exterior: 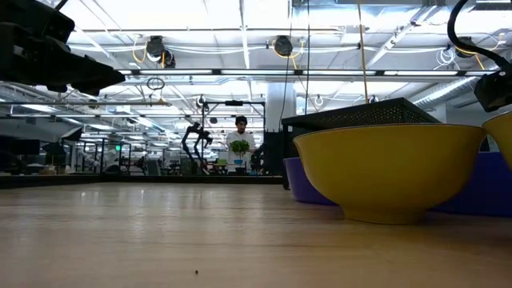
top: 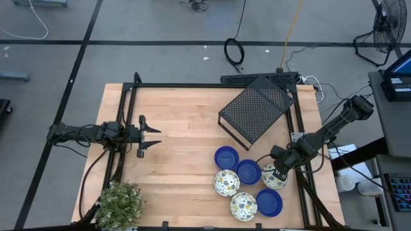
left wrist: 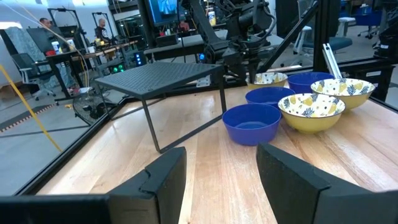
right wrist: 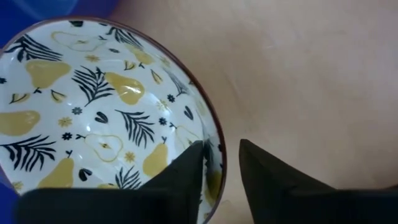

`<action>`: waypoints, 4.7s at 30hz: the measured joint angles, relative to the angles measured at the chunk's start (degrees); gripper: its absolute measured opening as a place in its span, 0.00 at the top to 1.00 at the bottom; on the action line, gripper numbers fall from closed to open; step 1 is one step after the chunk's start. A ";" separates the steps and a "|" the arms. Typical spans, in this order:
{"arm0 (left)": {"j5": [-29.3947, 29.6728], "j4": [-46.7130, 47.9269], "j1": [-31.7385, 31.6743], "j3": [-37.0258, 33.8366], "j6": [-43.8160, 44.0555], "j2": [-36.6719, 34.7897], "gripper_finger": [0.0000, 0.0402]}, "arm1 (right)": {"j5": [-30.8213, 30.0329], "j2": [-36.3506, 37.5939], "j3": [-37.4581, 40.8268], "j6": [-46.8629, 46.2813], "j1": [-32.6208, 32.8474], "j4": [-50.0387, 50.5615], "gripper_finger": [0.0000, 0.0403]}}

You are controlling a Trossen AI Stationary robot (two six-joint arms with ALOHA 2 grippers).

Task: Pick & Place Mini bowls
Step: Put the top right patterned yellow bowl on the shelf

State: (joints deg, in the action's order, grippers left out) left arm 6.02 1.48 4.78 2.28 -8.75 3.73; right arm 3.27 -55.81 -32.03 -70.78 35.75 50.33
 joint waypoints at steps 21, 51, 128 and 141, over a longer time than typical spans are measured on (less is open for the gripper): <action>0.00 0.01 0.00 0.00 0.01 0.01 0.51 | 1.94 2.76 0.03 0.80 -0.02 0.33 0.99; 0.00 0.02 0.01 0.00 0.00 0.00 0.51 | -3.50 15.77 0.09 0.94 -0.04 0.07 0.99; 0.00 0.02 0.00 0.00 0.00 0.02 0.51 | -20.84 23.19 -0.02 67.53 -2.05 -45.35 0.99; 0.00 0.00 0.02 0.00 0.00 0.02 0.51 | -21.25 23.19 -0.02 74.38 -7.81 -48.96 0.99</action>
State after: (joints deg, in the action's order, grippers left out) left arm 6.02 1.48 4.79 2.28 -8.75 3.74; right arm -17.99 -32.62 -32.05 3.60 27.93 1.36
